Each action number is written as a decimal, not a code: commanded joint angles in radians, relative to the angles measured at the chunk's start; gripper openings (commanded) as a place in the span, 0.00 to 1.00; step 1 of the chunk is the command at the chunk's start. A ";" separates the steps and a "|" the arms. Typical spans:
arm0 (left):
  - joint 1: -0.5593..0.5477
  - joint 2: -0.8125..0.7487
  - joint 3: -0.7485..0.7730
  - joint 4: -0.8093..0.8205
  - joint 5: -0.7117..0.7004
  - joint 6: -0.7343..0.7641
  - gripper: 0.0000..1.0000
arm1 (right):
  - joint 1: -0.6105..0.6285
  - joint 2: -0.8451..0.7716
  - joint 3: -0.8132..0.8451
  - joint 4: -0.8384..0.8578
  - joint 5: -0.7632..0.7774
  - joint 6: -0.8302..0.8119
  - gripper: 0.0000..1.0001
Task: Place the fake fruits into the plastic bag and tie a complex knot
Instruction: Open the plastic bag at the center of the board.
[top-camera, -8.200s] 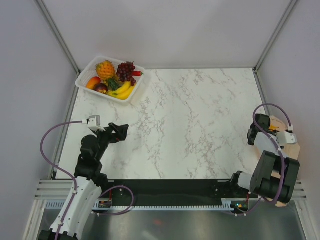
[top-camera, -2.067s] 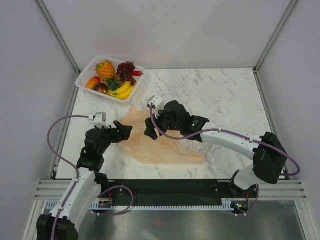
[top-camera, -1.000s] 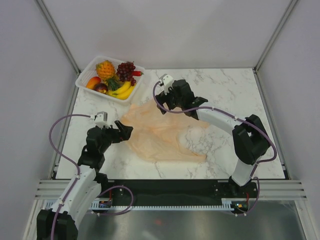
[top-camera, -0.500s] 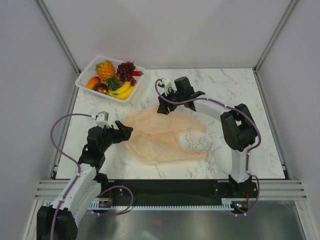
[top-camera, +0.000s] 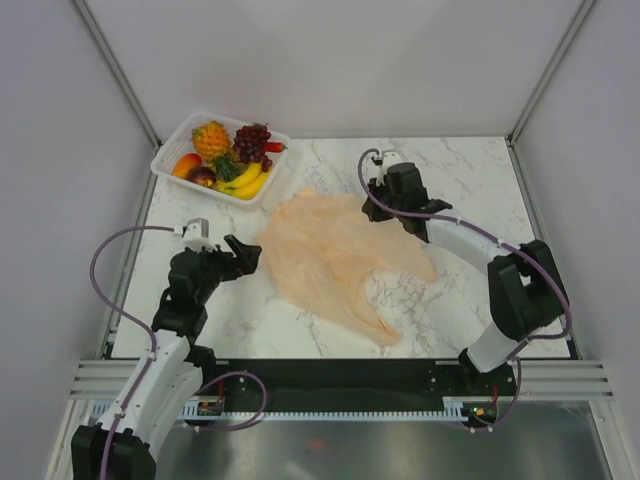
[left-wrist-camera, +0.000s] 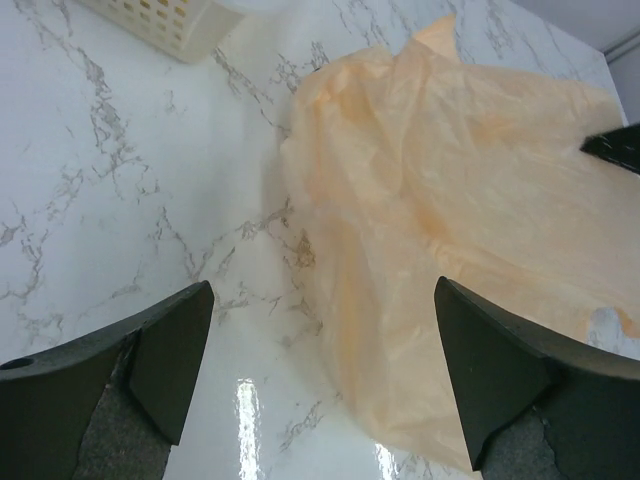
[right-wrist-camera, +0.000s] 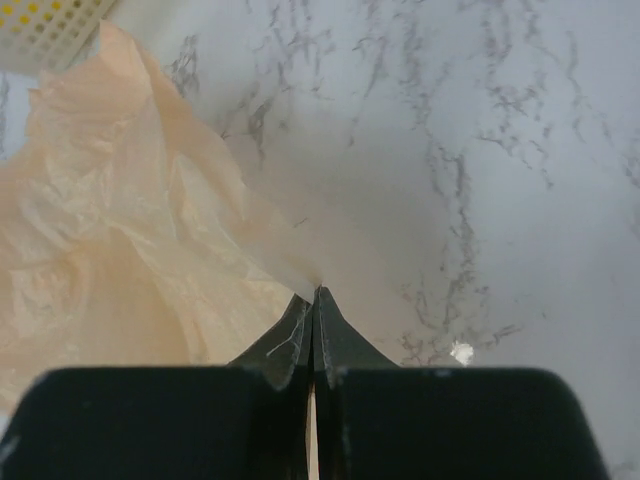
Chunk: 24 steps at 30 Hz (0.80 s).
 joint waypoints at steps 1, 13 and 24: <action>0.001 -0.016 0.065 -0.040 -0.089 -0.070 1.00 | 0.006 -0.123 -0.104 0.090 0.264 0.171 0.00; -0.019 0.386 0.139 0.195 0.196 -0.148 1.00 | 0.008 -0.377 -0.466 0.282 0.593 0.493 0.00; -0.201 0.642 0.298 0.241 0.102 -0.121 1.00 | 0.006 -0.394 -0.529 0.361 0.614 0.472 0.00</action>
